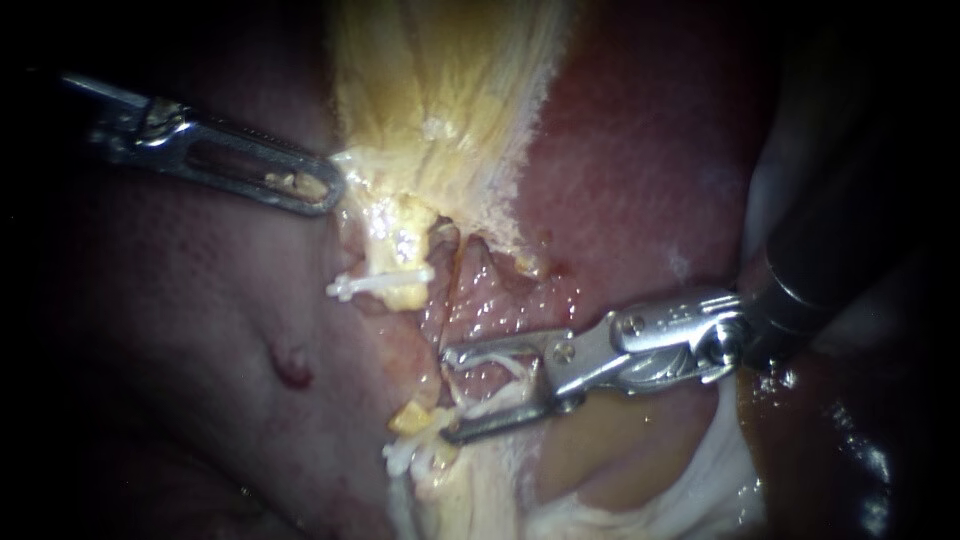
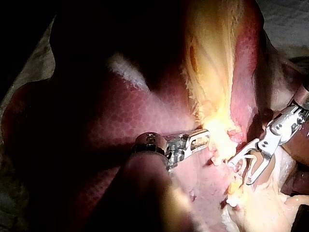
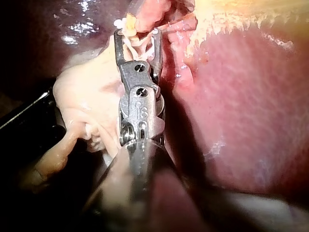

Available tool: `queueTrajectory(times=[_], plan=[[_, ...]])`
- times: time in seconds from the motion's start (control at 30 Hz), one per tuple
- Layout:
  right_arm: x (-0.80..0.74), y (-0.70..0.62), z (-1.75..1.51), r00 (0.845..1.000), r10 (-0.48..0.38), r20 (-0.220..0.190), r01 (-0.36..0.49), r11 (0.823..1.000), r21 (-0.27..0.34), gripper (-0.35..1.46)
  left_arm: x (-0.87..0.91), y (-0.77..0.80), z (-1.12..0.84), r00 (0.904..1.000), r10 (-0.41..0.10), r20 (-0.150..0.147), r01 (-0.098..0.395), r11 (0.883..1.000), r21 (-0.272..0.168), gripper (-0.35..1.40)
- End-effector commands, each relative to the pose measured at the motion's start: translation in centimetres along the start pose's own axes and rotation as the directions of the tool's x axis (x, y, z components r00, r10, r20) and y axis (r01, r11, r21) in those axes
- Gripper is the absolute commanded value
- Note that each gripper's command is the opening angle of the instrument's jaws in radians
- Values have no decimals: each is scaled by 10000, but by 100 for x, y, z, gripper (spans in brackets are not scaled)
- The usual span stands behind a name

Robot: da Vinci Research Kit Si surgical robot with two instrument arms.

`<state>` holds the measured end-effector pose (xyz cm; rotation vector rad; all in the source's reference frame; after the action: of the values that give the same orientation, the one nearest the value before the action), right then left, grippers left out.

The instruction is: Clipping first clip right tube

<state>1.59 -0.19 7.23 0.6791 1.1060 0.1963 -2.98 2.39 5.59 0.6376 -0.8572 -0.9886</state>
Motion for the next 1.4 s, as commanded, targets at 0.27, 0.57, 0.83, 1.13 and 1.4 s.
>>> queueTrajectory(times=[0.27,0.57,0.83,1.13,1.4], plan=[[0,0,0,10000,-6,-28,6,10000,15,48,0,0,0,10000,0,0,0,10000,0,-35],[-2,0,-2,10000,-12,-26,12,10000,27,48,0,0,0,10000,-1,0,1,10000,0,-35],[-7,5,-8,10000,-22,-24,23,10000,59,48,0,0,0,10000,-1,1,1,10000,0,-35],[-17,17,-16,10000,22,-19,-22,10000,91,47,0,-1,-1,10000,-1,1,1,10000,-1,-35],[-22,24,-21,9999,132,-14,-132,9999,109,47,1,0,-1,10000,0,-1,0,10000,1,-35]])
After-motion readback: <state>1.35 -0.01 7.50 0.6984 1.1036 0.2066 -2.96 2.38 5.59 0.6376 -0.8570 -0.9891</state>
